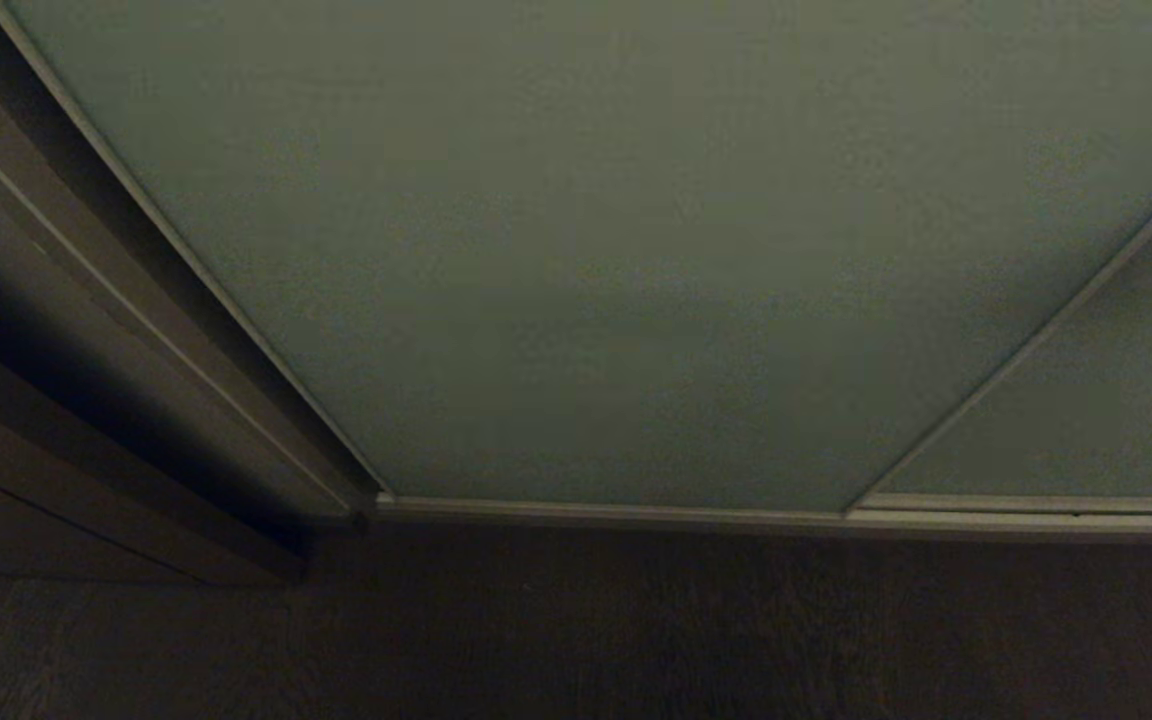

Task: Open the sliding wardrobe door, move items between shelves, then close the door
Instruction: Close the door

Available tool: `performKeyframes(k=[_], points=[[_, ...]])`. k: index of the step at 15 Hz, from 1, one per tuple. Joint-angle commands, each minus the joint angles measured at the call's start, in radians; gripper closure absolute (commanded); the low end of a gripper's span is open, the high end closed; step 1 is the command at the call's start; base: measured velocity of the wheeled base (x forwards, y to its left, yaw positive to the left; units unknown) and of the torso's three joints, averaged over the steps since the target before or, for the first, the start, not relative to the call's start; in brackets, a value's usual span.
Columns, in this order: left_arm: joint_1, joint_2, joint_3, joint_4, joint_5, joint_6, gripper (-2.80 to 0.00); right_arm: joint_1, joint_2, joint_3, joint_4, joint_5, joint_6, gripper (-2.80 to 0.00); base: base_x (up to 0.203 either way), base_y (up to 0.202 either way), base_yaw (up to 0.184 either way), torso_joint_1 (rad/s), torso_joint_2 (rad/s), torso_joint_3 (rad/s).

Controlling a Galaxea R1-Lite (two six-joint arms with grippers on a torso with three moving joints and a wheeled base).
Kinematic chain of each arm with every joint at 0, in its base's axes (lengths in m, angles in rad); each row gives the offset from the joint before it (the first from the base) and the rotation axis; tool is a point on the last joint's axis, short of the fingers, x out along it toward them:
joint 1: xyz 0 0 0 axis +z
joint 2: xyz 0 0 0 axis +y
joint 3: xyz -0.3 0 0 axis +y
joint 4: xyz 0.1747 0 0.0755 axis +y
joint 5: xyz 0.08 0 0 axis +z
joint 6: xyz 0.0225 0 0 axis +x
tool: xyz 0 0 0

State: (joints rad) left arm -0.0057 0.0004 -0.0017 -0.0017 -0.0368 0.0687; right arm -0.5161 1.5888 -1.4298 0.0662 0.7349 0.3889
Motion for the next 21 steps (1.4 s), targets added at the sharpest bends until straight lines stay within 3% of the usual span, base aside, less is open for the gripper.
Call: performKeyframes(k=[1, 6, 9, 17, 19, 21], points=[[0.001, 0.000, 0.000, 0.000, 0.000, 0.000, 0.00, -0.001, -0.046, 0.079, -0.017, 0.003, -0.027, 0.00, 0.000, 0.000, 0.000, 0.000, 0.00, 0.000], [0.000, 0.000, 0.000, 0.000, 0.000, 0.000, 0.00, 0.008, -0.278, 0.326, -0.021, -0.037, -0.270, 0.00, 0.000, 0.000, 0.000, 0.000, 0.00, 0.000], [0.000, 0.000, 0.000, 0.000, 0.000, 0.000, 0.00, 0.079, -0.495, 0.490, -0.018, -0.190, -0.355, 0.00, 0.000, 0.000, 0.000, 0.000, 0.00, 0.000], [0.000, 0.000, 0.000, 0.000, 0.000, 0.000, 0.00, 0.348, -1.216, 1.030, 0.036, -0.493, -0.424, 0.00, 0.000, 0.000, 0.000, 0.000, 0.00, 0.000], [0.001, 0.000, 0.000, 0.000, 0.000, 0.000, 0.00, 0.399, -1.309, 1.144, 0.029, -0.556, -0.450, 0.00, 0.000, 0.000, 0.000, 0.000, 0.00, 0.000], [0.000, 0.000, 0.000, 0.000, 0.000, 0.000, 0.00, 0.419, -1.314, 1.265, -0.085, -0.644, -0.462, 0.00, 0.000, 0.000, 0.000, 0.000, 0.00, 0.000]])
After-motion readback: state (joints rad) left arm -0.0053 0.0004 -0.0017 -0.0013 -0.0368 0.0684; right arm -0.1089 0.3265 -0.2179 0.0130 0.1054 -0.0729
